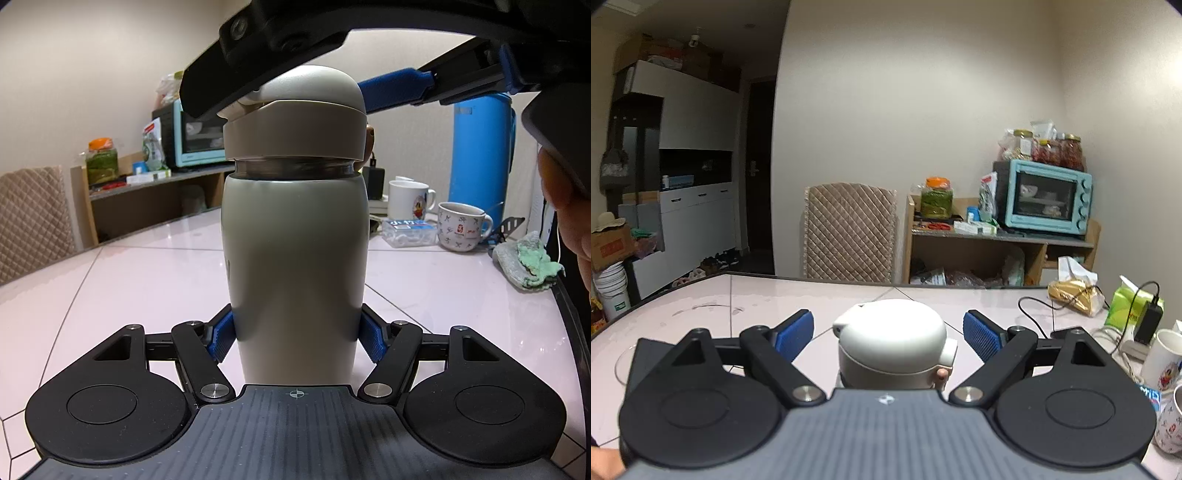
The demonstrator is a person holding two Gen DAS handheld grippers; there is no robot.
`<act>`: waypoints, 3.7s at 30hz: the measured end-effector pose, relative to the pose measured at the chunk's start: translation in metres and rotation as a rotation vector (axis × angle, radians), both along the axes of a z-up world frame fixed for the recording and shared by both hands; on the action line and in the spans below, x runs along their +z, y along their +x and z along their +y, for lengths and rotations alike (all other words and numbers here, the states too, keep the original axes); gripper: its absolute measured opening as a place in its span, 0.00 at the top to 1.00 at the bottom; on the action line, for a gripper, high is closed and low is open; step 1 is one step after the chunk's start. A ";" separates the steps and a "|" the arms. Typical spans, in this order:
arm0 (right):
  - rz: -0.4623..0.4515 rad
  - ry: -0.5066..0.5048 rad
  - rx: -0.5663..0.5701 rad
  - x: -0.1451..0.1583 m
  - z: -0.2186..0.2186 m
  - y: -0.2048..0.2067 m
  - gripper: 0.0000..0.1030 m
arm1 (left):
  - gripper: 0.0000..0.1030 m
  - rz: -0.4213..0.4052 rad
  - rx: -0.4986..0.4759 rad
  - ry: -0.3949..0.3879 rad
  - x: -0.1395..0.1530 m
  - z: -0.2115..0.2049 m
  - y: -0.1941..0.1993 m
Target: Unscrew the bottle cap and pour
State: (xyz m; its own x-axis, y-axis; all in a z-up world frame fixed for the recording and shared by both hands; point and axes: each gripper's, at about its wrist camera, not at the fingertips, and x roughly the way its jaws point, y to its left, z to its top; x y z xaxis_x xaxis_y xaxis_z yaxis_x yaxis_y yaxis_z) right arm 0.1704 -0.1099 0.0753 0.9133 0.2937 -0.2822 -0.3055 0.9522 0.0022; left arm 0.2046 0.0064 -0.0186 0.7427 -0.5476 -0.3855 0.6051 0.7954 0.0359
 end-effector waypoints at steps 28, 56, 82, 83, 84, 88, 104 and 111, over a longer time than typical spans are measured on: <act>0.049 0.004 -0.046 -0.004 0.005 0.005 0.29 | 0.30 -0.001 0.000 -0.007 -0.001 -0.001 -0.001; -0.043 -0.060 0.826 -0.004 -0.073 0.063 0.30 | 0.30 -0.026 -0.092 -0.023 -0.005 0.011 0.003; -0.116 -0.030 0.296 0.003 -0.043 -0.012 0.08 | 0.30 -0.018 -0.072 -0.021 -0.004 0.008 0.001; -0.112 -0.025 0.256 0.001 -0.038 -0.014 0.08 | 0.30 -0.019 -0.071 -0.021 -0.004 0.008 0.001; -0.113 -0.024 0.236 -0.001 -0.035 -0.016 0.08 | 0.30 -0.019 -0.070 -0.021 -0.004 0.008 0.000; -0.106 -0.010 0.171 -0.007 -0.023 -0.014 0.08 | 0.30 -0.018 -0.069 -0.020 -0.004 0.007 0.001; -0.085 0.000 0.065 -0.023 -0.010 -0.002 0.24 | 0.30 -0.018 -0.073 -0.024 -0.001 0.015 0.004; -0.083 -0.017 0.074 -0.024 -0.007 -0.003 0.30 | 0.30 -0.021 -0.071 -0.026 -0.001 0.014 0.003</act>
